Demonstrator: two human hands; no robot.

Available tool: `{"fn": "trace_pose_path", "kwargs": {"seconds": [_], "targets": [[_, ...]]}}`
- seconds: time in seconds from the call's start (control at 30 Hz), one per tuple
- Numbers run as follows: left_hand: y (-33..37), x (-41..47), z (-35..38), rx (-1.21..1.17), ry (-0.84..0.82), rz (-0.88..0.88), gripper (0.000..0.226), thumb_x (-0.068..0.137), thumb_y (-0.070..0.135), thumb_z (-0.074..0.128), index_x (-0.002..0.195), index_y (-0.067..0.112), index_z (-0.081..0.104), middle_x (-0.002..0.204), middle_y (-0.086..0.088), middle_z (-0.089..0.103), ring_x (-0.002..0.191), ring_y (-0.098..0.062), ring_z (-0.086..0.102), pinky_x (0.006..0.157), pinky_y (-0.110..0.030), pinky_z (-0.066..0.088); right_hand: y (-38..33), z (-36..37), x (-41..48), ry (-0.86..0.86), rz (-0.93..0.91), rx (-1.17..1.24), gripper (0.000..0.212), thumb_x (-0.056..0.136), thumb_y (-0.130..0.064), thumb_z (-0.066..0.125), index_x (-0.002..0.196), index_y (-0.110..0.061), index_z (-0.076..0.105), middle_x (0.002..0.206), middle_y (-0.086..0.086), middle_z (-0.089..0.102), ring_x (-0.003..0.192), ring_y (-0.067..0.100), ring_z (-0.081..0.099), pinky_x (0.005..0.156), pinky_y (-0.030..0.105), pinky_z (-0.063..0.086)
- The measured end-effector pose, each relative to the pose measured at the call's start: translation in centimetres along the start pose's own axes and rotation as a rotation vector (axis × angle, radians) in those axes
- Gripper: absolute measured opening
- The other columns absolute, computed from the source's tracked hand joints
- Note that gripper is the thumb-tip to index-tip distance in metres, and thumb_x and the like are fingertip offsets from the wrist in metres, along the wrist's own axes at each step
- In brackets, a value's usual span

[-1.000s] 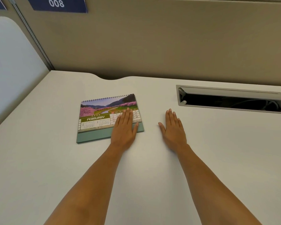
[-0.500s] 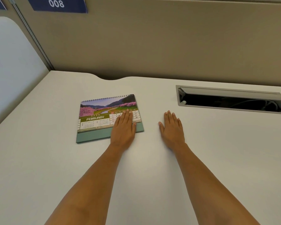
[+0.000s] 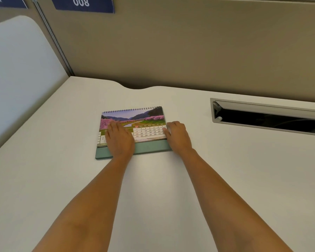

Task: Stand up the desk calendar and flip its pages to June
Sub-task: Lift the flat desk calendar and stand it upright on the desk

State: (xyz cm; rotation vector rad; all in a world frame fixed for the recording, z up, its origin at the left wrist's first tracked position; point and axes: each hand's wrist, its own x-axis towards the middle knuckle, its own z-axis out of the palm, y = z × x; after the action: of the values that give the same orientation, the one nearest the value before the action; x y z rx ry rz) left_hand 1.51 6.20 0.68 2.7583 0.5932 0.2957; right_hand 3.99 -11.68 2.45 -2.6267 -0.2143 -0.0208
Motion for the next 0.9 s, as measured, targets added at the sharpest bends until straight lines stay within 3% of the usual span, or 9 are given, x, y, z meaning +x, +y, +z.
{"fn": "trace_pose_path", "kwargs": {"seconds": [0.2,0.37,0.5,0.6,0.73,0.8,0.9], "targets": [[-1.3,1.8,-1.4,-0.108,0.012,-0.211,0.048,0.096,0.016,0.033,0.138,-0.006,0.026,0.146,-0.024,0.030,0.134,-0.035,0.029,0.113,-0.043,0.025,-1.1,0.2,1.3,0.019,0.126,0.185,0.039,0.090,-0.025,0.057,0.124,-0.007,0.053,0.127,0.014,0.054,0.120,0.027,0.045,0.096,0.033,0.040],[-0.9,2.8,-2.4,-0.165,0.013,-0.349,0.036,0.093,0.013,0.041,0.124,-0.005,0.041,0.128,-0.024,0.046,0.119,-0.035,0.042,0.100,-0.043,0.038,-1.4,-0.3,1.8,0.021,0.269,0.419,0.040,0.082,-0.012,0.066,0.121,-0.002,0.056,0.119,0.015,0.063,0.106,0.027,0.060,0.081,0.025,0.043],[-1.0,4.0,-3.1,-0.215,-0.011,-0.415,0.031,0.091,0.014,0.045,0.115,-0.005,0.050,0.123,-0.024,0.050,0.115,-0.036,0.046,0.095,-0.043,0.042,-1.4,-0.4,2.1,-0.001,0.375,0.554,0.043,0.080,-0.006,0.068,0.121,-0.003,0.056,0.120,0.014,0.063,0.109,0.027,0.059,0.096,0.036,0.048],[-1.5,4.6,-3.5,-0.319,-0.007,-0.446,0.026,0.091,0.013,0.046,0.105,-0.006,0.057,0.112,-0.024,0.059,0.104,-0.036,0.056,0.085,-0.043,0.049,-1.5,-0.5,2.3,-0.025,0.439,0.647,0.045,0.081,-0.005,0.067,0.124,-0.004,0.053,0.123,0.013,0.061,0.111,0.028,0.058,0.098,0.040,0.047],[-1.6,5.0,-4.7,-0.559,0.008,-0.581,0.017,0.091,0.009,0.047,0.091,-0.003,0.058,0.098,-0.018,0.063,0.081,-0.030,0.062,0.063,-0.031,0.049,-1.3,-1.1,2.3,-0.077,0.475,0.785,0.037,0.085,-0.001,0.059,0.122,-0.004,0.054,0.121,0.015,0.063,0.108,0.028,0.060,0.094,0.038,0.051],[-1.8,5.3,-5.3,-0.700,0.013,-0.679,0.009,0.092,0.011,0.047,0.086,0.004,0.050,0.089,-0.011,0.056,0.061,-0.018,0.052,0.047,-0.022,0.037,-1.1,-1.6,2.2,-0.098,0.495,0.851,0.038,0.088,0.002,0.054,0.125,-0.005,0.051,0.123,0.015,0.061,0.107,0.027,0.060,0.091,0.036,0.052],[-1.8,5.7,-6.3,-0.908,0.016,-0.758,0.011,0.091,0.018,0.048,0.086,0.008,0.048,0.081,-0.004,0.055,0.056,-0.012,0.047,0.046,-0.021,0.036,-1.1,-2.6,1.8,-0.071,0.474,1.005,0.041,0.089,0.007,0.046,0.128,-0.006,0.043,0.125,0.015,0.058,0.106,0.026,0.059,0.080,0.031,0.053]]}}
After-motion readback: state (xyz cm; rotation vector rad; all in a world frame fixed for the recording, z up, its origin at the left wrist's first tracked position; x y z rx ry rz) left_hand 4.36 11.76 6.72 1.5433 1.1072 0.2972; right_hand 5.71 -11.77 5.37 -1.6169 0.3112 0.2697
